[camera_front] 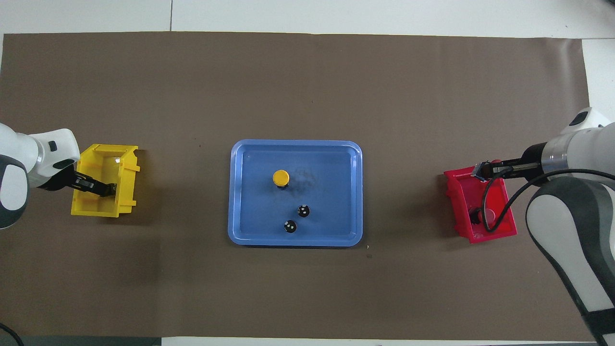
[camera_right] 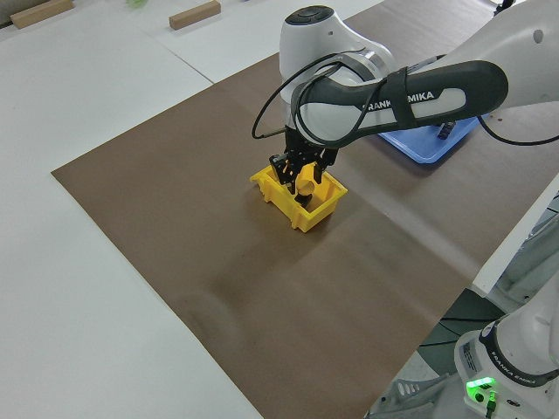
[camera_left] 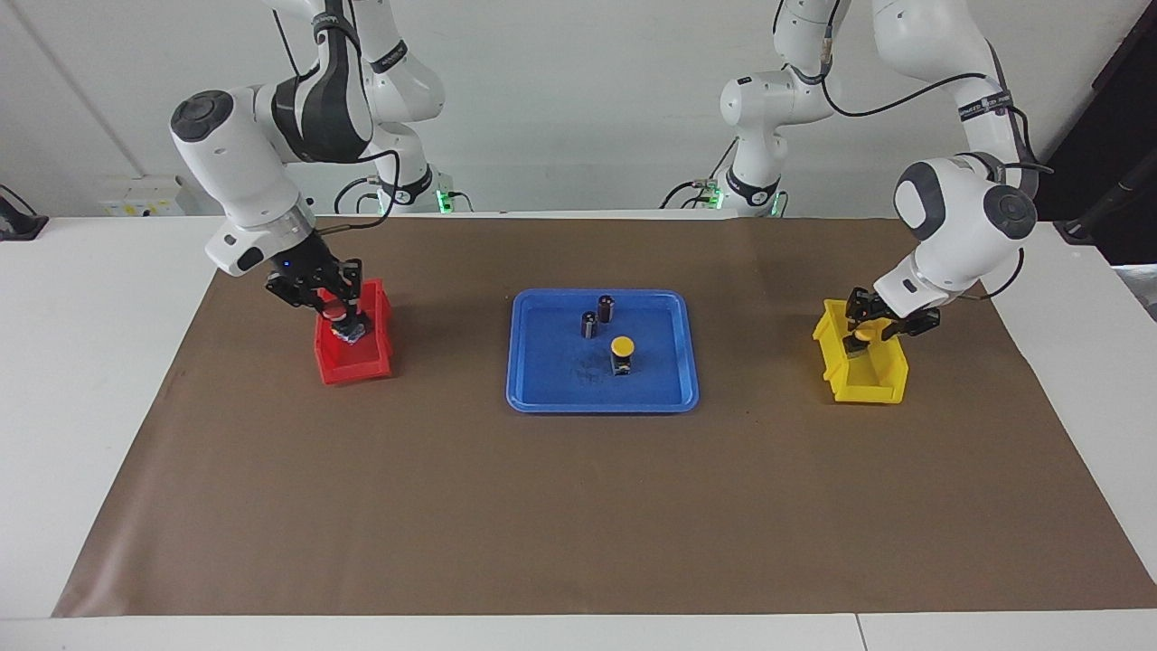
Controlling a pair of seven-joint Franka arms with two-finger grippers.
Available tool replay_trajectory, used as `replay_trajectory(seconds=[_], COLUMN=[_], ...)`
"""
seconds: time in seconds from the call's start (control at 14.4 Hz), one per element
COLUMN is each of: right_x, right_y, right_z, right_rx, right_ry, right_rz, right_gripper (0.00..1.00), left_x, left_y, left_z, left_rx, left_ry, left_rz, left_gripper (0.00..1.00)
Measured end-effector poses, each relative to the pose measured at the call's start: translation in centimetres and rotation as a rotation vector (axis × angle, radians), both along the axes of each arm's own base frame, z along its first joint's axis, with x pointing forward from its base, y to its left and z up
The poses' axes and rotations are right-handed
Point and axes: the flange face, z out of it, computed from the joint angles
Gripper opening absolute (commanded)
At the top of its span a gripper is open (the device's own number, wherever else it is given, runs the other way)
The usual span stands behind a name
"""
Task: Sort red and yellow buttons by color
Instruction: 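Lower the red button into the red bin and open the right gripper, then reach the left gripper to the last yellow button and grasp it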
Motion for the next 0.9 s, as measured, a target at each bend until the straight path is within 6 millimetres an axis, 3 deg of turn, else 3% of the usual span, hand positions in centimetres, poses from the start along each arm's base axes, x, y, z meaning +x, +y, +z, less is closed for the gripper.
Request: replay_trajectory(seconds=[0.07, 0.21, 0.35, 0.49, 0.69, 0.9], right_x=[0.1, 0.2, 0.3, 0.3, 0.2, 0.1], right_y=[0.2, 0.0, -0.5, -1.2, -1.9, -2.0], right_z=[-1.0, -2.9, -4.0, -4.9, -6.2, -6.6], right_rx=[-0.002, -0.005, -0.008, -0.01, -0.01, -0.01], right_ry=[-0.001, 0.008, 0.011, 0.015, 0.038, 0.046], right_rz=[0.006, 0.008, 0.026, 0.032, 0.037, 0.046], right_gripper=[0.18, 0.18, 0.18, 0.18, 0.18, 0.18], left_x=[0.1, 0.7, 1.0, 0.7, -0.8, -2.7], left_y=[0.0, -1.0, -4.7, -10.9, -21.2, -30.1], left_z=[0.7, 2.3, 3.1, 3.4, 4.5, 6.7], left_rx=[0.0, 0.008, 0.029, 0.057, 0.072, 0.015], left_ry=[0.012, 0.017, 0.008, -0.01, -0.069, -0.12], left_rz=[0.006, 0.038, 0.104, 0.191, 0.309, 0.409], left_gripper=[0.67, 0.82, 0.94, 1.0, 1.0, 1.0])
